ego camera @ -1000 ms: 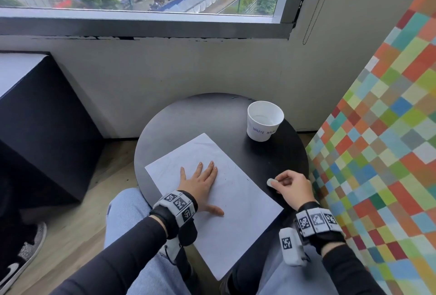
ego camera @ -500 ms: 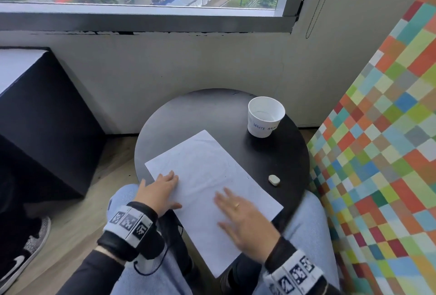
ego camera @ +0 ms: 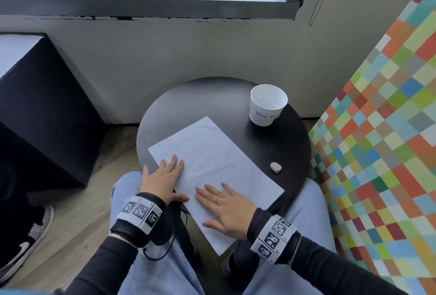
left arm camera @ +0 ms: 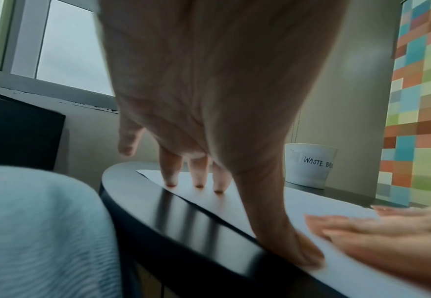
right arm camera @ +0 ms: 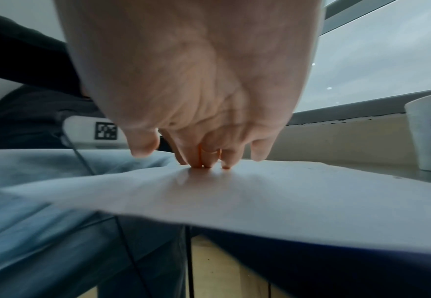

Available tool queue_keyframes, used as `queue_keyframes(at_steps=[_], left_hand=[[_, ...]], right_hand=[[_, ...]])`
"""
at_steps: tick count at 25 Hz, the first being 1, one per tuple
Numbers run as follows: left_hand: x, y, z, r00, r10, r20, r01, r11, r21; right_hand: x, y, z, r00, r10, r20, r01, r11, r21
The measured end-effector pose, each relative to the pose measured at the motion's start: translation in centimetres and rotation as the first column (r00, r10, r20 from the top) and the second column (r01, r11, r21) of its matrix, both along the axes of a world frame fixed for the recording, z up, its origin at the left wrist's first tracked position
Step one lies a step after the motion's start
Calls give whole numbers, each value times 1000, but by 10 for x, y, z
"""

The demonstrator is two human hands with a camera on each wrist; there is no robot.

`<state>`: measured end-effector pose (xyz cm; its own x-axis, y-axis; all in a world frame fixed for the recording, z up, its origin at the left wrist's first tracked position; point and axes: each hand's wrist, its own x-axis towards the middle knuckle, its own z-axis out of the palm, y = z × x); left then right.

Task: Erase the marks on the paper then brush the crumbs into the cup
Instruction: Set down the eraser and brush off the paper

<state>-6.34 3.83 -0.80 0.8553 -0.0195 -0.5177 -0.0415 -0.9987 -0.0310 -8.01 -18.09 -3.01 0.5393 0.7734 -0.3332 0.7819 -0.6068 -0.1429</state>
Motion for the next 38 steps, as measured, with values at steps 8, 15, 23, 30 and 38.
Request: queue_keyframes(at_steps=[8,15,23,30,38], left_hand=[[2,3,2,999,-24,-40,24,1000,4],[4,1,-2,1000,1,-16,-1,1000,8],[2,2,-7,1000,12,-2,-12,1000,12],[3,-1,-5,1000,28,-7,-28,1000,-8],[3,-1,-5,1000,22,-13,-22,1000,4]], right_hand=[[-14,17,2,997,-35,-69,39,998,57],[-12,13,-6,1000,-21,-12,22,984,175],[7,7,-2,994,-109,-12,110,984,141],[30,5,2,959,-266,95,258,962,91],[40,1,4,910,-400,107,397,917,42]])
